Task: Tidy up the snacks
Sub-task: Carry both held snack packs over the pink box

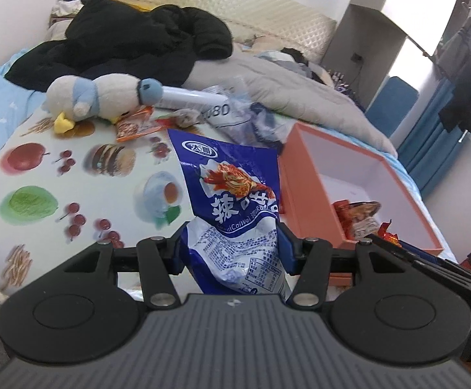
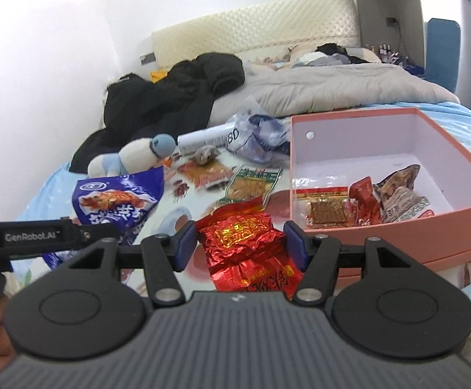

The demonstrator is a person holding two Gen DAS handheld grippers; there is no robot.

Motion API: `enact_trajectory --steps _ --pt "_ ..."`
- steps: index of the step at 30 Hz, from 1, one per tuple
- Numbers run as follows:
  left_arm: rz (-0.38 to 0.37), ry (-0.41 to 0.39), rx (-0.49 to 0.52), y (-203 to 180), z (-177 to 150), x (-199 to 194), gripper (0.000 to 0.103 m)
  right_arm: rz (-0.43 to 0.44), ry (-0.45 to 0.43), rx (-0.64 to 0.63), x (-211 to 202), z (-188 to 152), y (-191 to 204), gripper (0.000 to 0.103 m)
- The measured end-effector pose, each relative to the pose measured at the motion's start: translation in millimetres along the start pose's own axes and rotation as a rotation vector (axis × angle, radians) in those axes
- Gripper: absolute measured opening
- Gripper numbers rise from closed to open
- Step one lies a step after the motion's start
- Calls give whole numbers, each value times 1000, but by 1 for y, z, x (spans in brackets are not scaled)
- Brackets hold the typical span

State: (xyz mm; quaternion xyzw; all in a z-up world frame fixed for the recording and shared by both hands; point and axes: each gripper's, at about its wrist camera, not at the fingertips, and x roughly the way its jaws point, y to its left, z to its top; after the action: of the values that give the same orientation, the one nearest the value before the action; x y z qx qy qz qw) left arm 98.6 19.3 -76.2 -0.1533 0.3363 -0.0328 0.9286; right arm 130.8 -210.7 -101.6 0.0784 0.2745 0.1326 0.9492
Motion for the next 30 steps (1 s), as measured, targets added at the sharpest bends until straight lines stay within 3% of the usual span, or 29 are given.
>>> enact_trajectory --steps 14,21,30 --pt "-141 27 81 -60 5 7 59 -98 -60 71 -47 5 -39 61" --pt "-184 49 133 -92 9 27 59 -152 -60 122 -49 1 -65 61" --pt "-221 78 150 -126 16 59 59 -161 -47 149 -43 11 -94 61"
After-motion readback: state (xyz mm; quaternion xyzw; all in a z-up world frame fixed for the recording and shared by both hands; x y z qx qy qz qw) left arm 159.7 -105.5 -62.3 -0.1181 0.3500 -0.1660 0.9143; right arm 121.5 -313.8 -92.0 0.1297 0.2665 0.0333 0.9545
